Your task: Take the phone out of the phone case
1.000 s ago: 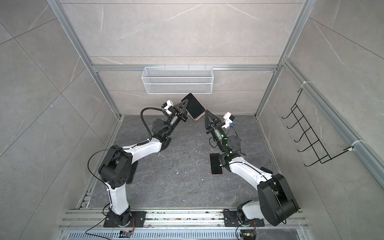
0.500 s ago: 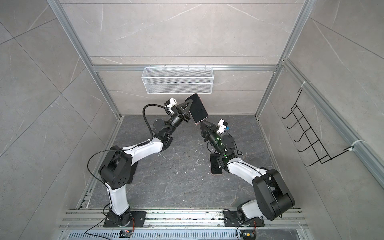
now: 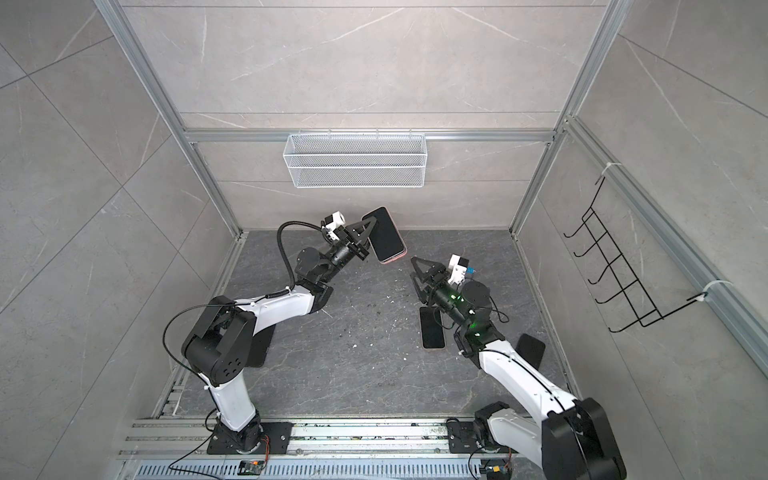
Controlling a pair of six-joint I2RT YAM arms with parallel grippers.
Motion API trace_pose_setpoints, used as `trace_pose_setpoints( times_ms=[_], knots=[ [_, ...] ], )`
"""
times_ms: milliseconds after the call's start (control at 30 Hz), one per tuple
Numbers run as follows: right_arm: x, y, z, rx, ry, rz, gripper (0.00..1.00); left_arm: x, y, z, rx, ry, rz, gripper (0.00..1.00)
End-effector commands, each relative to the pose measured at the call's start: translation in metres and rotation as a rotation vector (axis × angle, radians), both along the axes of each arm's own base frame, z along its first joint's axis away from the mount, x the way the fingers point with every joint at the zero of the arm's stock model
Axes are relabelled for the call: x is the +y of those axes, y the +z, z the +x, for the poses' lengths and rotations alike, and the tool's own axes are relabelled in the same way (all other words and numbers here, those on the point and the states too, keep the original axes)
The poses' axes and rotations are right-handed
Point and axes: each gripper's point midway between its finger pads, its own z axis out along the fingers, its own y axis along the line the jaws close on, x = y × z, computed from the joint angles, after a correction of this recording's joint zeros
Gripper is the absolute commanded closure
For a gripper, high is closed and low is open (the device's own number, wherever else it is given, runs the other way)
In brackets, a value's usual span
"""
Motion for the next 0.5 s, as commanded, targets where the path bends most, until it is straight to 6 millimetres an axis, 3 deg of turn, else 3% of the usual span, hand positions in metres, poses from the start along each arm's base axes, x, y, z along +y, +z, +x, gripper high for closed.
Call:
trace_pose_setpoints(
  times_ms=[0,67,267,467],
  knots=[
    [-0.008,-0.028,-0.020,0.089,0.027,-0.213,0.29,0.022,0.063,-0.038,-0.182,-0.043,-0.054,1.00],
    [-0.014,-0.024,-0.030,0.073,0.025,-0.288,0.28,0.023,0.054,-0.037,-0.171,-0.056,-0.022,1.00],
    [-0.008,0.024,-0.056,-0.148,0.120,-0.385,0.28,0.014,0.029,-0.043,-0.165,-0.122,0.106,1.00],
    [0.006,0.033,-0.061,-0.210,0.200,-0.347,0.33,0.007,0.019,-0.041,-0.139,-0.174,0.083,1.00]
  ],
)
